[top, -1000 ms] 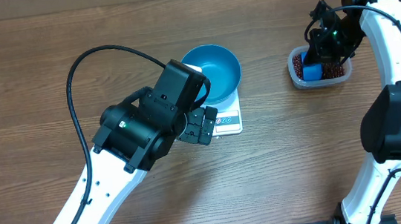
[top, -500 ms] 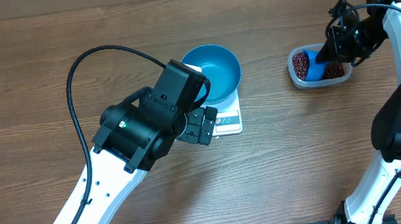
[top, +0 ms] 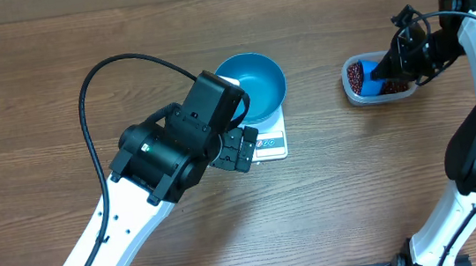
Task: Scoop item into bowl and weigh 150g on scale
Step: 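Lower the scoop into the red beans with the right gripper, then drag the scoop through the beans toward the tub's right edge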
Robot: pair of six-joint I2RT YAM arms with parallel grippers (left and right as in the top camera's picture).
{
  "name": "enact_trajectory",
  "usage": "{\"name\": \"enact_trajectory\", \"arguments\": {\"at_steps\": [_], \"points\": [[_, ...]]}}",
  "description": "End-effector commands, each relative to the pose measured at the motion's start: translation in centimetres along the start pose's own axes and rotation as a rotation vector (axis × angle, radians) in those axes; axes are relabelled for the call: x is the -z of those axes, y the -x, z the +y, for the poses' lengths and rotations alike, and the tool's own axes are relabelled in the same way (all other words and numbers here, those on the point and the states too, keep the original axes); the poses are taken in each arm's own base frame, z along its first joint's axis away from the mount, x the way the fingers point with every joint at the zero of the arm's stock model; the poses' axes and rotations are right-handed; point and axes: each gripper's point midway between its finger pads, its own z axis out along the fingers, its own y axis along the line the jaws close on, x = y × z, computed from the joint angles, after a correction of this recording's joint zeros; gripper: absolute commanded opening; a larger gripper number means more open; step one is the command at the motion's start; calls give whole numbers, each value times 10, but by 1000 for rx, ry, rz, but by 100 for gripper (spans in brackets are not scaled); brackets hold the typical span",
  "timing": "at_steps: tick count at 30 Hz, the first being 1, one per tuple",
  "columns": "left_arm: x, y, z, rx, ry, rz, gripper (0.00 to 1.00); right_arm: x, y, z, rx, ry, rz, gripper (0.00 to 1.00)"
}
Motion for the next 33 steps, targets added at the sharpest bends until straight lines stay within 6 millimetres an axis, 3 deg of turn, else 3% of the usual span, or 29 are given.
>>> {"name": "enact_trajectory", "arguments": {"at_steps": [1, 12, 24, 33], "points": [[5, 6, 1, -15, 2, -19, 100, -9, -6, -9, -29, 29, 22, 4], [5, 5, 1, -15, 3, -18, 99, 6, -7, -18, -59, 93, -17, 4], [5, 5, 1, -15, 3, -18, 100, 7, -7, -22, -69, 80, -21, 4], [5, 5, 1, -15, 3, -18, 100, 2, -19, -38, -156, 171, -47, 4]]}}
